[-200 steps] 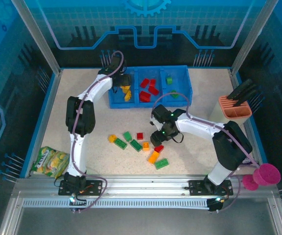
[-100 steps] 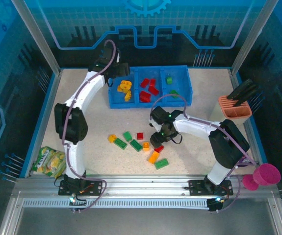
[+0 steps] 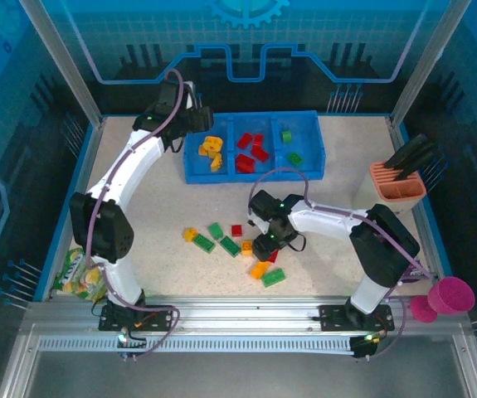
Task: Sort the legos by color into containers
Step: Pick up the lego from the center of the table.
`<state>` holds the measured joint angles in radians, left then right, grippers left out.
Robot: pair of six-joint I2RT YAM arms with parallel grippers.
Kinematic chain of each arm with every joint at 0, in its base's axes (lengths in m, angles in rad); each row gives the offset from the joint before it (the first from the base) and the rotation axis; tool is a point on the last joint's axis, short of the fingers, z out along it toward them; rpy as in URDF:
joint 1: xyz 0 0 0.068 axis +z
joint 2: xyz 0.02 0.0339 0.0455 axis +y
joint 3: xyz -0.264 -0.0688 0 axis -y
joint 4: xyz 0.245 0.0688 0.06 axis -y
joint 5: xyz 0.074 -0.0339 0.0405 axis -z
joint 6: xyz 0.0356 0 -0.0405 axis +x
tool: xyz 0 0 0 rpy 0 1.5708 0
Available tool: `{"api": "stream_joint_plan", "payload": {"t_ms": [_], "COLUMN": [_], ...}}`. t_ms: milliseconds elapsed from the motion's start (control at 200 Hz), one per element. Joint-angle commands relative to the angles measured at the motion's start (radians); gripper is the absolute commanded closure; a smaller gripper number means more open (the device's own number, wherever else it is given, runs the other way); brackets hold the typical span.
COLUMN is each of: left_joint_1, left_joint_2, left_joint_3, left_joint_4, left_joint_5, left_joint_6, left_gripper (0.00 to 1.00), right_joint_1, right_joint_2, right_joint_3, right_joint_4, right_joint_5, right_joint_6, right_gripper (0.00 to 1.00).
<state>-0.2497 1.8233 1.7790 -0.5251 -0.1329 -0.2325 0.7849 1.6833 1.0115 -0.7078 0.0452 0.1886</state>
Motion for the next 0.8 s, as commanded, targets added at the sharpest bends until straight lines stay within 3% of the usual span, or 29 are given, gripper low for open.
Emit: {"api": "stream_joint_plan", "payload": {"t_ms": [0,315,796], "left_joint_1": [0.003,0.003,0.004], "left_joint_2": [-0.066,-0.094,-0.184], "left_joint_3": [-0.026,-0.062,-0.172], "left_joint_4": [0.023,0.042,0.022], "left_joint_5": [0.009,0.03,0.026], "left_joint_6": [0.022,0.009,0.029], "left_gripper": [0.3,0.3,0.29], "right_joint_1": [0.014,0.016,0.015], "right_joint_2": [-0.023,-0.033,0.031], "right_joint_3": [-0.041,-0.068,0.024], "right_joint_4": [-0.042,-0.03,-0.025], "right_joint_5": [0.001,0.043,0.092], "right_joint_6": [0.033,0.058,0.07], "right_gripper": [0.24,0.34,0.67]}}
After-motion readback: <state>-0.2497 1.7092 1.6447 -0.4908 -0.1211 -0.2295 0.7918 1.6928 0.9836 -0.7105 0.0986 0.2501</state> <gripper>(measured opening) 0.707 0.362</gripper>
